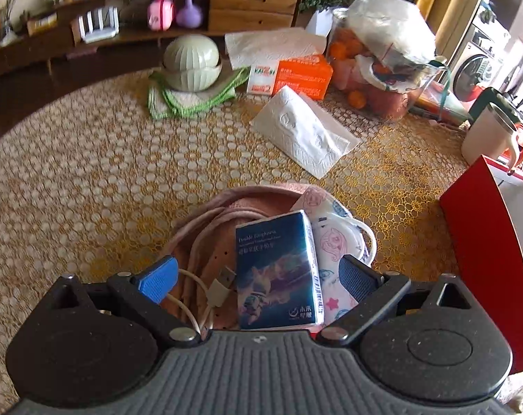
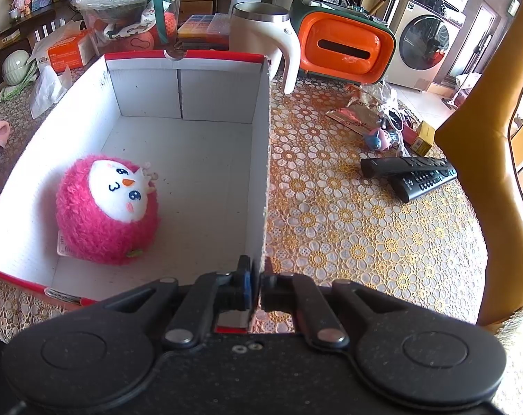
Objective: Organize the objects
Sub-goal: 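Move the left tool back to the blue tissue pack, then grasp the blue tissue pack with the left tool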
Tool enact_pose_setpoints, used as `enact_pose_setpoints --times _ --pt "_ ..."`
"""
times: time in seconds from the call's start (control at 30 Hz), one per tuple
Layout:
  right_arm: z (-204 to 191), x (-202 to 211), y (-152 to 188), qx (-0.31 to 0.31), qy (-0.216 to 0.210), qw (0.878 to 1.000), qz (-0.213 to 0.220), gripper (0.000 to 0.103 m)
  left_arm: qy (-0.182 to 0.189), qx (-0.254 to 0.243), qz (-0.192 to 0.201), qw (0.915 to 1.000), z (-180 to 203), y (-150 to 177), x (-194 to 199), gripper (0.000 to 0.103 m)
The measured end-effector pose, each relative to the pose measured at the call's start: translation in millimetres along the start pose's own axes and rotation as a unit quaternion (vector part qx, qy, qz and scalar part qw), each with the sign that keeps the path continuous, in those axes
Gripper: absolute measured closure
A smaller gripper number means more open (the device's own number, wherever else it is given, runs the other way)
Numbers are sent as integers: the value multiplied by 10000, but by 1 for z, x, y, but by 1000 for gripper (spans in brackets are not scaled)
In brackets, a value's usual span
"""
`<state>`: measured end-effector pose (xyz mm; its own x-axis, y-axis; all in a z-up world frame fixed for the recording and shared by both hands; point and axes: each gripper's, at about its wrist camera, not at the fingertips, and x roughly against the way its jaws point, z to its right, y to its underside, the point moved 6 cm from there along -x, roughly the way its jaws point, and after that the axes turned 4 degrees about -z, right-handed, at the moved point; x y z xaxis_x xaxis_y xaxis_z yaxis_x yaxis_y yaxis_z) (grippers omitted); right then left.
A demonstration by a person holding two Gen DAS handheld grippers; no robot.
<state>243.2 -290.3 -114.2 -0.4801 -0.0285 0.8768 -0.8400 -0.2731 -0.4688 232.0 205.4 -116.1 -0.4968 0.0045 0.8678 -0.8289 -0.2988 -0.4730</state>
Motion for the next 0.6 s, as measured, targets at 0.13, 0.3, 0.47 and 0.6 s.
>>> enact_pose_setpoints --times 0.13,0.3,0.47,0.6 --pt "0 0 0 19 24 10000 4 98 34 92 -93 9999 0 0 -10 3" --pt "-1 1 0 35 37 10000 9 98 139 238 -108 9996 -2 2 -15 9" --pt "-1 1 0 35 37 10000 11 98 273 295 -212 9990 -1 4 -18 29" --pt "-2 1 0 44 45 10000 15 98 214 206 -100 9995 2 3 -14 52"
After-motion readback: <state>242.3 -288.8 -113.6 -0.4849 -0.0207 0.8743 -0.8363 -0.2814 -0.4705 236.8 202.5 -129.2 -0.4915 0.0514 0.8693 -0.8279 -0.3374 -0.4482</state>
